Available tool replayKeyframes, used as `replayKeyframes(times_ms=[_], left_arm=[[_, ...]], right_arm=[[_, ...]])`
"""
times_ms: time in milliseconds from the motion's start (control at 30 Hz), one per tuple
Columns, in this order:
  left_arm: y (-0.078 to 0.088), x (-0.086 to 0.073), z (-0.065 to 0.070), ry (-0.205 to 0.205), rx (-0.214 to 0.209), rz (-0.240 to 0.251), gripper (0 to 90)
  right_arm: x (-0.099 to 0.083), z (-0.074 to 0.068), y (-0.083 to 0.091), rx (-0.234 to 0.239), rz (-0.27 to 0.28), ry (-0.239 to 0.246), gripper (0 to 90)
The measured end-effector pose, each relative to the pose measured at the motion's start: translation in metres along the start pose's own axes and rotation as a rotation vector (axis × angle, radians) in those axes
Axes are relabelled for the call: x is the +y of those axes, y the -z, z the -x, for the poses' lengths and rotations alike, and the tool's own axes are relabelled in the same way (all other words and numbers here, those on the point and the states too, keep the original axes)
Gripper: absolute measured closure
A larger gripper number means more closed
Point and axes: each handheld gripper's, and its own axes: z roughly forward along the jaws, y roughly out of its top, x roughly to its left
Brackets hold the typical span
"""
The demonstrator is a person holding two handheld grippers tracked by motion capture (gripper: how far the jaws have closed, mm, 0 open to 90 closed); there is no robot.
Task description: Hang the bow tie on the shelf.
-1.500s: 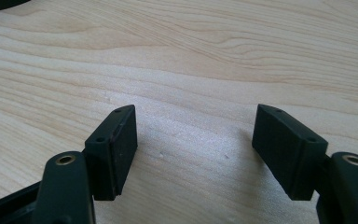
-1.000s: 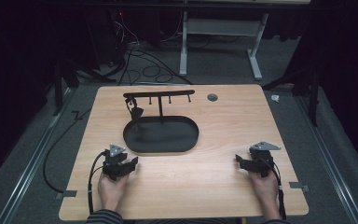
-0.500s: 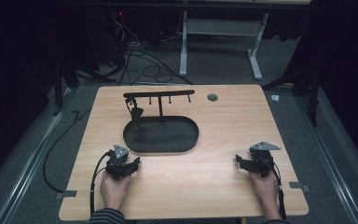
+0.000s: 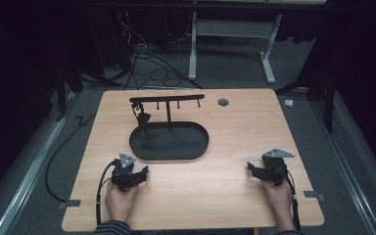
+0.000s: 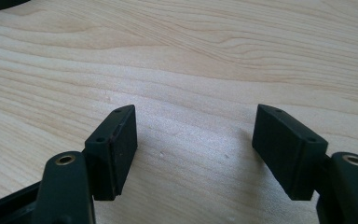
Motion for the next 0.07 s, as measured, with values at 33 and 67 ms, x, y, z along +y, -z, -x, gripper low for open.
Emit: replayKeyframes(times_ms=[33, 67], left_arm=[[0.0002, 0.0, 0.0002, 0.002, 0.002, -0.002, 34.3], [0.0003, 0.0, 0.0003, 0.003, 0.003, -0.003, 34.2]], right_arm=[[0.0, 0.0, 0.0, 0.0, 0.0, 0.0, 31.9], [0.0, 0.0, 0.0, 0.0, 0.0, 0.0, 31.9]])
